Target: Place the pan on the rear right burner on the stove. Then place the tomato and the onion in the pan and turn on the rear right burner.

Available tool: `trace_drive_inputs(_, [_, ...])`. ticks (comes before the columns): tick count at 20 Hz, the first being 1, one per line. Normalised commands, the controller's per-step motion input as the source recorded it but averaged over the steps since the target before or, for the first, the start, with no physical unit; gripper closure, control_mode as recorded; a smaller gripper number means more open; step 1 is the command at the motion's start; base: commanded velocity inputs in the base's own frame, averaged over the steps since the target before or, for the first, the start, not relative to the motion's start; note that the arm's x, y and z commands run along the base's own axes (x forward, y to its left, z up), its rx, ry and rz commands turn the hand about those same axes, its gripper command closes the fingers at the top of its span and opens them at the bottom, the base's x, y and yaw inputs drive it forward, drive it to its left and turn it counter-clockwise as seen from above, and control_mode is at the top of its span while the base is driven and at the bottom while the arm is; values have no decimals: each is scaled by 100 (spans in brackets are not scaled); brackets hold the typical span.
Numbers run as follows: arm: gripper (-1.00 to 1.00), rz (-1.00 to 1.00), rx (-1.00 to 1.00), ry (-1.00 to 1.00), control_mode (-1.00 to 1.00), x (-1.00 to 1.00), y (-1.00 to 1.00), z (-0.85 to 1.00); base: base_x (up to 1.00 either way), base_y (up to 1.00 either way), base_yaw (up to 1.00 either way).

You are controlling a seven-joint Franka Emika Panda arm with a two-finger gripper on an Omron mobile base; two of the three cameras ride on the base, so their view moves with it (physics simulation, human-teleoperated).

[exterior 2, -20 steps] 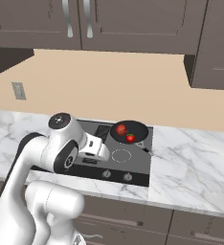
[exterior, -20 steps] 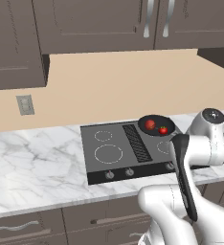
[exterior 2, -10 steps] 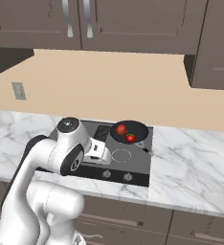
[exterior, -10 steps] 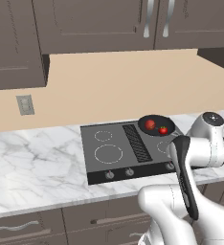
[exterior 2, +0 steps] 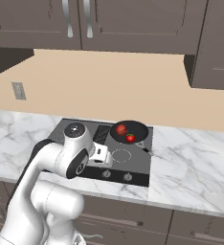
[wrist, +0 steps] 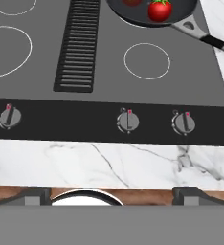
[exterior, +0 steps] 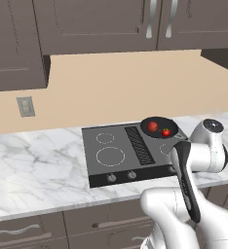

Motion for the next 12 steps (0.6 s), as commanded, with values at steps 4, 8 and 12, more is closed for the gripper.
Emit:
trace_drive_inputs(4, [-100, 0, 0, 1, -100, 25, 7, -25, 0, 0, 0])
trace_drive_inputs(8, [-100, 0, 0, 0, -100, 26, 3, -24, 0, 0, 0])
trace_drive_inputs(12, [-100, 0, 0, 0, -100, 22, 0, -23, 0, 0, 0])
